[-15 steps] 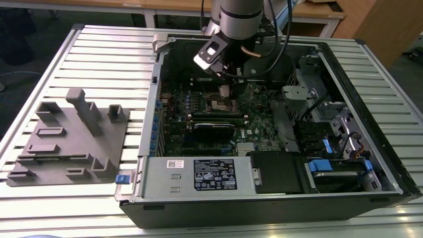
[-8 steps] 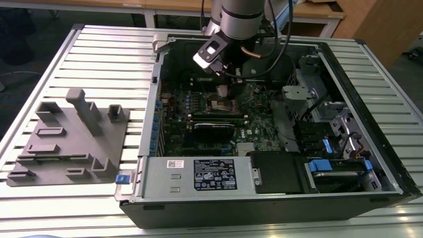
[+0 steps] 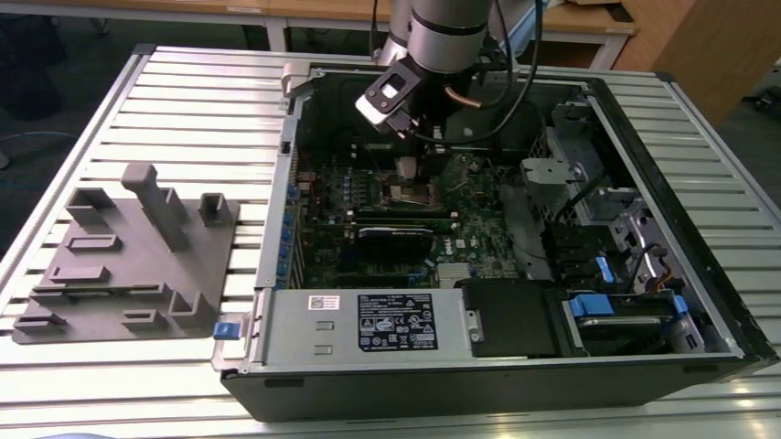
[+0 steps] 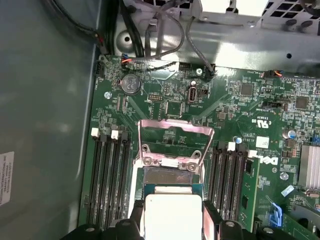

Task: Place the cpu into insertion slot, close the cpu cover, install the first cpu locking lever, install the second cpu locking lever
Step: 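Place the cpu into insertion slot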

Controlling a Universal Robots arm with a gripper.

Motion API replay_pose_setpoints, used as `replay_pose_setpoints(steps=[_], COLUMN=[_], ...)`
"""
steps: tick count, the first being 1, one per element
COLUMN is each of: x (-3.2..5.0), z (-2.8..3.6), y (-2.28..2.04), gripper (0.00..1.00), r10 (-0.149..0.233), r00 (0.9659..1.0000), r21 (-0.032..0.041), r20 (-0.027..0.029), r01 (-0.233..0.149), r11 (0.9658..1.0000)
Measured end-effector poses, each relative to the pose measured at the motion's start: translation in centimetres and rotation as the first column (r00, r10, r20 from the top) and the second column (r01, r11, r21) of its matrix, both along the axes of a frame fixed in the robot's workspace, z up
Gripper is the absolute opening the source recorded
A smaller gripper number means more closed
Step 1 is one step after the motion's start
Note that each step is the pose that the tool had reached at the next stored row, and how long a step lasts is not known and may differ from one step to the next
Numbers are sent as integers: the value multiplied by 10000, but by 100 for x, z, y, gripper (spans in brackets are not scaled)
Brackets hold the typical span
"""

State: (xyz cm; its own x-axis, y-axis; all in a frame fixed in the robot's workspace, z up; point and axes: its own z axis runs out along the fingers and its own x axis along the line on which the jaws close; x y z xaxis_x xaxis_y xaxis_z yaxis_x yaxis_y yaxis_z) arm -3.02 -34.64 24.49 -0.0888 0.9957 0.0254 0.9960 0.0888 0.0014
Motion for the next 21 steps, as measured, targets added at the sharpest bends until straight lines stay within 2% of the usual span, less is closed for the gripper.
replay_pose_setpoints(steps=[4,9,14,21], x=[0,0,0,0], z=[-3,-4,-4,-21], y=[0,2,28,29], gripper=[54,54,54,54], r10=[-489,-493,-493,-591], r00=[9988,9988,9988,9983], r21=[3,5,4,9], r20=[-1,0,0,0], r01=[489,493,493,591], r11=[9988,9988,9988,9983])
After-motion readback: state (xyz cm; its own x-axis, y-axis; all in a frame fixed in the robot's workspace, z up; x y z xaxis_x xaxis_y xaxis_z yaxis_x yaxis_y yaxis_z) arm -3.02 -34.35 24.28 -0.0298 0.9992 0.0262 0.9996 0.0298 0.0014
